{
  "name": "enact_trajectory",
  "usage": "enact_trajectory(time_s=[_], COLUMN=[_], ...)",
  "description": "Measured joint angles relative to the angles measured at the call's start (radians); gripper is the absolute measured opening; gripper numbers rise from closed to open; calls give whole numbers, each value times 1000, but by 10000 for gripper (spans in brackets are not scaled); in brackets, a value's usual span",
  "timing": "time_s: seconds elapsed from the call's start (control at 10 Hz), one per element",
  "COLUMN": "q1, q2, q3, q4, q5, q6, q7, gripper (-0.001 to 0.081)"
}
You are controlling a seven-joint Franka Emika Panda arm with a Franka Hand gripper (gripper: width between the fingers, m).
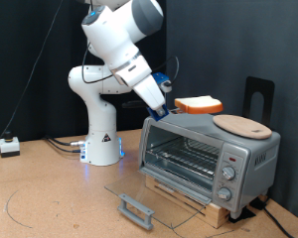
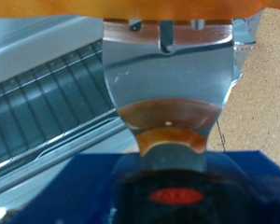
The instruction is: Make a piece of toast with the oven
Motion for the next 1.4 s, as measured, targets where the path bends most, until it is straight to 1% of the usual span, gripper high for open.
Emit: enact_trajectory(time_s=[0.2, 0.6, 0.8, 0.9, 1.0, 1.2, 1.4], q1=[-29, -83, -108, -121, -128, -128, -128], q2=[8, 49, 73, 86, 101, 101, 112], q3=[-58, -157, -199, -216, -220, -219, -218], q4=[21, 94, 133, 151, 168, 158, 119], q5=[-13, -100, -147, -169, -176, -168, -179], q6=[-71, -208, -245, -249, -259, -258, -244], q7=[-58, -161, -210, -214, -214, -231, -283], gripper=[424, 424, 424, 424, 424, 424, 424])
